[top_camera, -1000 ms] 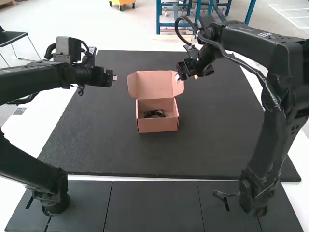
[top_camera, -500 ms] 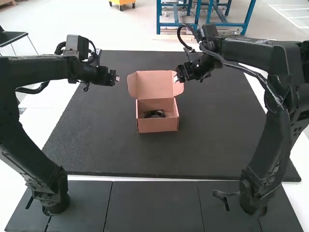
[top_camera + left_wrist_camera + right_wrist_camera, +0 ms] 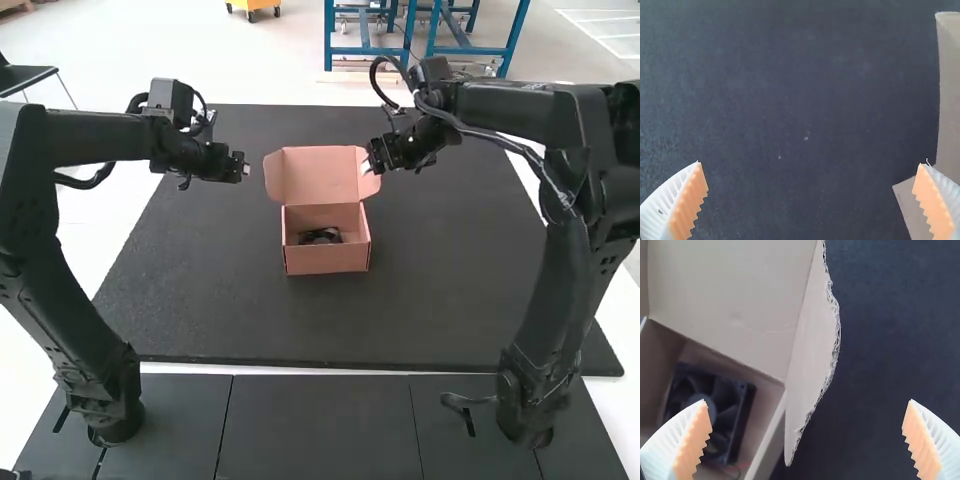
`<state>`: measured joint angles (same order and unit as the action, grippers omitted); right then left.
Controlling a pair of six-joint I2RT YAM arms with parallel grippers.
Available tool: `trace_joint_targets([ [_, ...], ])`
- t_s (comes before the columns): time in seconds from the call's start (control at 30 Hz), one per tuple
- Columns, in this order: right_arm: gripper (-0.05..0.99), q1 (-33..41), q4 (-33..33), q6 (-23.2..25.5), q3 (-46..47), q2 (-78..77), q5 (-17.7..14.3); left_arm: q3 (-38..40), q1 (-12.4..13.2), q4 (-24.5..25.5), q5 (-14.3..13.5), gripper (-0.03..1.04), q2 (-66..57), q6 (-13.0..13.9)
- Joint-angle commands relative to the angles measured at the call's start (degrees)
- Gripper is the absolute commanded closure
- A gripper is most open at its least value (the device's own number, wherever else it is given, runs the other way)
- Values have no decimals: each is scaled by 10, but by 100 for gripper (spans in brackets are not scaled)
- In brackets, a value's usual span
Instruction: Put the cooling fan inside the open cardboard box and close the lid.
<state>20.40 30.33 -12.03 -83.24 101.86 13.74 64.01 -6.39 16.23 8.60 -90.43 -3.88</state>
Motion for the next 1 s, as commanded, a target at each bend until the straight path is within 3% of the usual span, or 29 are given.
trace_joint_targets([
  [0.0,7,-3,3,1,-32,7,10,23,-3,6,-3,4,-5,9],
  [0.47,7,-4,21,5,-58,23,20,28,-72,16,26,4,-22,10],
  [0.67,14,-6,32,9,-66,29,38,33,-82,15,26,4,-23,10],
  [0.87,40,-7,35,23,-68,32,53,33,-83,20,26,4,-22,9],
  [0.97,48,-7,35,25,-71,32,59,32,-82,21,26,4,-21,8],
])
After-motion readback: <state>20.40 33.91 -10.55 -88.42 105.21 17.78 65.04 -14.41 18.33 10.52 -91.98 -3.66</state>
